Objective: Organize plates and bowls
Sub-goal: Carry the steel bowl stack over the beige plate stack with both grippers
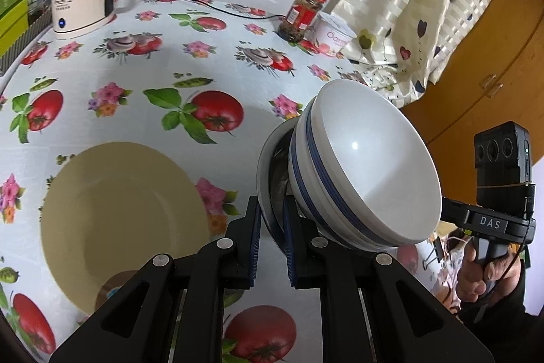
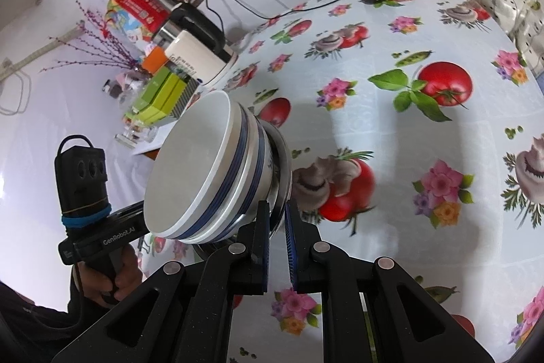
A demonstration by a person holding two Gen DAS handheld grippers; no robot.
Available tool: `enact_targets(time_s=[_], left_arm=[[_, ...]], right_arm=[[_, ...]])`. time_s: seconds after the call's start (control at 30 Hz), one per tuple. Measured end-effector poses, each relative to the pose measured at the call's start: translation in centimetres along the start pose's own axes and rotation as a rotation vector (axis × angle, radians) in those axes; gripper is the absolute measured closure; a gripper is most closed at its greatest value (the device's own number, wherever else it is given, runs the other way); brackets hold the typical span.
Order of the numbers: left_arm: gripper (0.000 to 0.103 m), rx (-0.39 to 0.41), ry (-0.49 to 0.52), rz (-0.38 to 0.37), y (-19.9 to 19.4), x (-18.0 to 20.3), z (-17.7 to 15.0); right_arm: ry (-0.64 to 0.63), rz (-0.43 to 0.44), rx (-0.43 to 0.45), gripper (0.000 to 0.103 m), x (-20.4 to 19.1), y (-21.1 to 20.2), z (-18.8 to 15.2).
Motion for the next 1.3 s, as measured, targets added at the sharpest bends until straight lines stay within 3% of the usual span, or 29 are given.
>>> enact_targets(time_s=[1.3], left_arm=[[0.091,0.116,-0.175,0.194,-6.4,-11.2,-0.3]], right_arm=[[-0.155,0.130,-0.174,0.092,-9.5,10.2,-0.4]])
Point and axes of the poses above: each gripper's, at about its wrist camera, not at the fingertips, and y roughly the way its jaws point, x to its right, z to its top, the point moved 5 cm from there along y, roughly the way its jaws point, and after that the axes turned 12 degrees about x, right-handed, at the moved point
